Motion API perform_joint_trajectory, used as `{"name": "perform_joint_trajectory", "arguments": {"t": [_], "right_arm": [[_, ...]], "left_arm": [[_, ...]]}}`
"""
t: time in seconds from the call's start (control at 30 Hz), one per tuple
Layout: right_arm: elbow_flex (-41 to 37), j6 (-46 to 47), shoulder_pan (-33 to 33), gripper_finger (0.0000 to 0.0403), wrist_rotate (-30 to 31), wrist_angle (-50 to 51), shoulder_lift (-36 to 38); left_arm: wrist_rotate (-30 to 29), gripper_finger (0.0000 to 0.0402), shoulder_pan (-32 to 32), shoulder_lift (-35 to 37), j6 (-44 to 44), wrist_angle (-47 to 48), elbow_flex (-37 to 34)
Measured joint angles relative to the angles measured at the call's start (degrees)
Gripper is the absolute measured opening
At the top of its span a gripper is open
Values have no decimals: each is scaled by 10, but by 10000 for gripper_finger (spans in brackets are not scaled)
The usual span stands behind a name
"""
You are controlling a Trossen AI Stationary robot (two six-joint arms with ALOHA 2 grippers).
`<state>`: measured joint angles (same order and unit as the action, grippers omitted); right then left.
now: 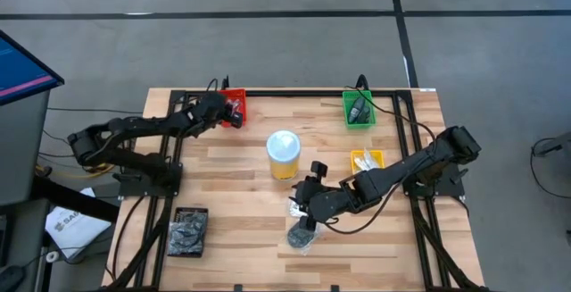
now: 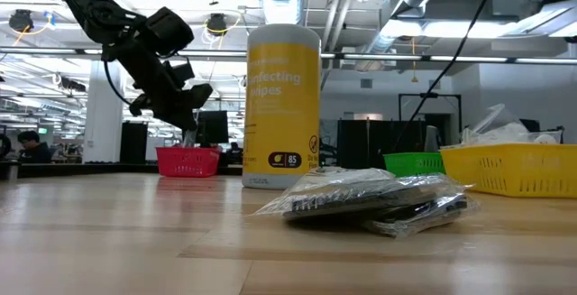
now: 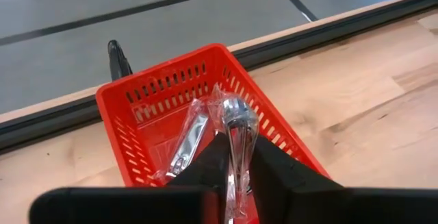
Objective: Pick & Place Travel size toiletries
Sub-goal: Put the silver nail cutter into the red bin, then put the white cotton pack into the yellow bin
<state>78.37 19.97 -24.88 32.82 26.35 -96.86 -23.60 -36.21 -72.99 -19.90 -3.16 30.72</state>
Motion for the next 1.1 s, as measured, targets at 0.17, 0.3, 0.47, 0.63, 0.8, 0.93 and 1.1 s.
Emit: {"name": "perform_joint_trajectory", "arguments": {"t": [0.17, 0.3, 0.47, 0.63, 0.8, 0.93, 1.1], "right_arm": [[0, 0, 0, 129, 0, 0, 0], [0, 0, 0, 129, 0, 0, 0], [0, 0, 0, 129, 0, 0, 0], [0, 0, 0, 129, 0, 0, 0], [0, 2, -1, 129, 0, 8, 0], [0, 24, -6, 129, -2, 36, 0], [-33, 54, -11, 129, -4, 48, 0]], "left_arm": [[-2, 57, 0, 0, 1, -3, 0], [-6, 75, 0, 0, 1, -4, 0], [-7, 104, 0, 0, 1, -4, 0], [-9, 135, 0, 1, 0, -3, 0], [-3, 148, 0, 1, 0, -3, 0], [-1, 147, 8, 4, 5, 1, 0], [2, 142, 37, 15, 19, 5, 0]]}}
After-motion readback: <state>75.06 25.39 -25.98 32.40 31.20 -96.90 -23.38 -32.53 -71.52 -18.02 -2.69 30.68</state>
